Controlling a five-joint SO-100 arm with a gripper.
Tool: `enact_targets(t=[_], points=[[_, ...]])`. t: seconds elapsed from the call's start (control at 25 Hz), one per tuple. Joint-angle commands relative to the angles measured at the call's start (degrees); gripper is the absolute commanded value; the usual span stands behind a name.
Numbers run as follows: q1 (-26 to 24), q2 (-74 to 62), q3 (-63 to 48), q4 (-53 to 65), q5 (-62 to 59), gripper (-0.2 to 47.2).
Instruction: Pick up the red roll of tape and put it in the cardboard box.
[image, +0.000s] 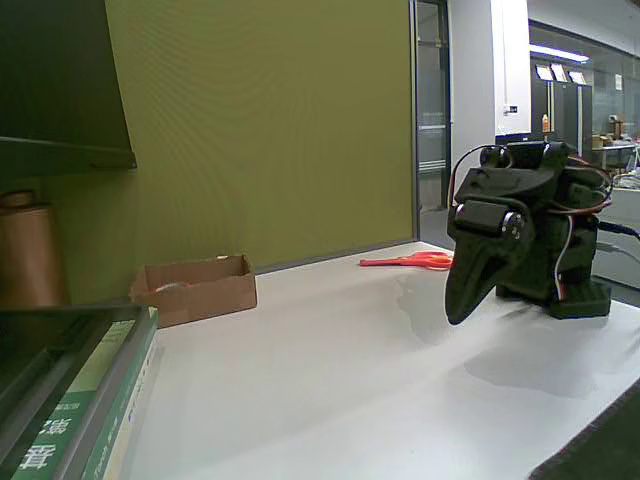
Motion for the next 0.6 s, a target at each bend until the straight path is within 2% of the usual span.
enact_targets(t=[0.0,0.2,0.4,0.56], points=[[-0.88,4.75,2.72,0.26,-1.41,0.0],[-3.87,4.75,2.81,0.18,-2.02,0.0],[-9.05,4.83,2.99,-0.7,0.44,0.0],[-9.4,4.83,3.08,-0.79,0.79,0.0]])
